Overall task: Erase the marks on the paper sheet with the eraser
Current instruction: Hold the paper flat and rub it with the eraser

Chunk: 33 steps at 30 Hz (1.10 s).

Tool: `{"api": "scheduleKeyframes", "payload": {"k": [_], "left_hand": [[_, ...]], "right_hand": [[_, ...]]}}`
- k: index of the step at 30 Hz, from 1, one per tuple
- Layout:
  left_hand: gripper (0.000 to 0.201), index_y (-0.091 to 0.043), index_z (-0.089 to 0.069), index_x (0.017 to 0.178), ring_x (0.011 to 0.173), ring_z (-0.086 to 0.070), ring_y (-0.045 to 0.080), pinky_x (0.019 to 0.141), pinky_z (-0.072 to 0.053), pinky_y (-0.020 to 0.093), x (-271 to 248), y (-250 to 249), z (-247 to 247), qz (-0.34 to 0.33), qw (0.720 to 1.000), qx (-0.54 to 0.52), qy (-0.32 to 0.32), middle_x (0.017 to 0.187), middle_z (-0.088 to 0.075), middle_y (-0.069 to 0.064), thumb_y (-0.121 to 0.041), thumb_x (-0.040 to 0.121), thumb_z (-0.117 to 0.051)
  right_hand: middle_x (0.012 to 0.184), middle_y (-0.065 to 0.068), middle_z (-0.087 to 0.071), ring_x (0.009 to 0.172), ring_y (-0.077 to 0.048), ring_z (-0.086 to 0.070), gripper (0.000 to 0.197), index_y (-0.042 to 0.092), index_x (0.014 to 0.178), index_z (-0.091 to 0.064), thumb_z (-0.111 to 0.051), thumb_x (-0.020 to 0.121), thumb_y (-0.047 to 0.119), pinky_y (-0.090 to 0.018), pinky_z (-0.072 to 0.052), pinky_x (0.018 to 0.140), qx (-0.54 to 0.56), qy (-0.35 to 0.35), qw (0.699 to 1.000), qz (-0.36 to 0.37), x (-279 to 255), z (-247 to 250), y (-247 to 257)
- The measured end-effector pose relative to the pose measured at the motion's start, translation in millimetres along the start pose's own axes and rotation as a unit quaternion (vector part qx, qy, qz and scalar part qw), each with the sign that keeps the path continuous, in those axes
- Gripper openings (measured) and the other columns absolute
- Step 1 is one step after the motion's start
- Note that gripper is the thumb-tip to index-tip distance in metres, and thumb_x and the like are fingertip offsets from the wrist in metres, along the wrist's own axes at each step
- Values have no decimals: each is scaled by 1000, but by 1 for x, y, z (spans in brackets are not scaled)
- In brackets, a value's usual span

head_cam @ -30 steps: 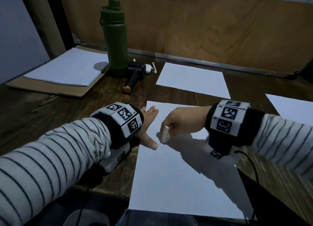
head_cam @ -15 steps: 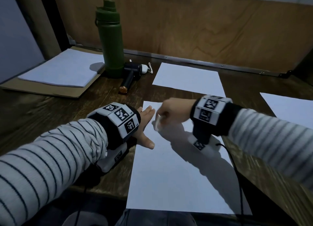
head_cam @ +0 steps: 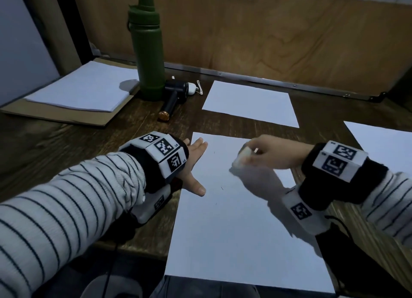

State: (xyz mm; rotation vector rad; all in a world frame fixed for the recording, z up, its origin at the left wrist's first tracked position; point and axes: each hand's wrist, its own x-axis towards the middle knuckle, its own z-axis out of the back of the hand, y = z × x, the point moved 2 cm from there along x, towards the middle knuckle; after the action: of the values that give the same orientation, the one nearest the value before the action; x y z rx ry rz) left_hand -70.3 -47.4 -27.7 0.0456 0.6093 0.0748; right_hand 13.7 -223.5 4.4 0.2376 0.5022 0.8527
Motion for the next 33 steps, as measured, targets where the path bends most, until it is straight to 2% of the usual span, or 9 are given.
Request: {"api": "scheduleKeyframes", "payload": {"k": [2,5,9,13,16,20,24,29,33], "left_hand": [[120,-17,20,148,146,11,26,116,-8,47,-3,-1,2,-4,1000,-8,0,157,22,0,-64,73,-62],[99,-19,15,149,147,5,23,117,-9,42,-6,2,8,-7,1000,-14,2,158,18,-1,-53,86,-53],[67,-23,-1,151,145,-19,24,114,-24,36,-7,1,17,-1,999,-16,-32,160,1,-2,-32,99,-41],[57,-20,-22,149,139,-30,25,111,-30,35,-8,-10,25,-25,996,-43,-71,159,-11,0,-32,98,-44],[62,-12,-29,144,137,-32,25,110,-31,38,-3,-24,24,-31,995,-58,-74,156,-20,6,-45,94,-44],[93,-10,0,150,143,-22,23,112,-28,39,5,-38,19,-1,995,-67,-80,159,-11,7,-59,87,-47],[78,-15,7,150,121,-50,28,87,-43,34,8,-28,27,55,986,-113,-113,144,-41,11,-19,96,-49],[89,-11,6,150,139,-32,25,108,-35,36,4,-30,21,36,989,-113,-83,158,-15,8,-49,91,-48],[54,-13,-22,146,124,-47,30,96,-45,37,3,-24,26,49,989,-92,-104,146,-37,13,-19,98,-45]], "right_hand": [[91,-3,-60,83,-19,-60,27,5,103,-62,-50,94,28,-28,-47,68,174,-56,979,-93,3,4,-14],[87,-7,-54,72,-21,-56,18,9,103,-58,-52,93,24,-30,-44,63,394,-63,898,-183,4,3,-24],[86,-8,-63,70,-18,-50,19,5,105,-58,-58,89,16,-29,-40,65,498,-85,837,-212,7,0,-33],[72,-7,-50,67,-18,-47,11,4,77,-61,-60,87,9,-28,-37,63,455,-84,860,-216,7,-2,-32],[80,-10,-51,70,-17,-48,10,-1,89,-64,-60,87,9,-27,-39,62,450,-87,863,-212,8,-2,-32],[80,-10,-50,70,-18,-48,10,0,91,-62,-58,89,9,-27,-40,62,456,-89,858,-220,10,-1,-33],[73,-9,-50,65,-18,-48,14,1,81,-60,-55,91,9,-26,-40,58,449,-86,864,-213,11,-2,-33],[65,-8,-48,59,-17,-45,24,3,70,-59,-53,93,9,-25,-37,54,434,-81,875,-197,10,-2,-30],[62,-7,-47,56,-17,-45,31,5,63,-56,-53,93,10,-25,-36,50,423,-86,881,-193,10,-3,-30]]}}
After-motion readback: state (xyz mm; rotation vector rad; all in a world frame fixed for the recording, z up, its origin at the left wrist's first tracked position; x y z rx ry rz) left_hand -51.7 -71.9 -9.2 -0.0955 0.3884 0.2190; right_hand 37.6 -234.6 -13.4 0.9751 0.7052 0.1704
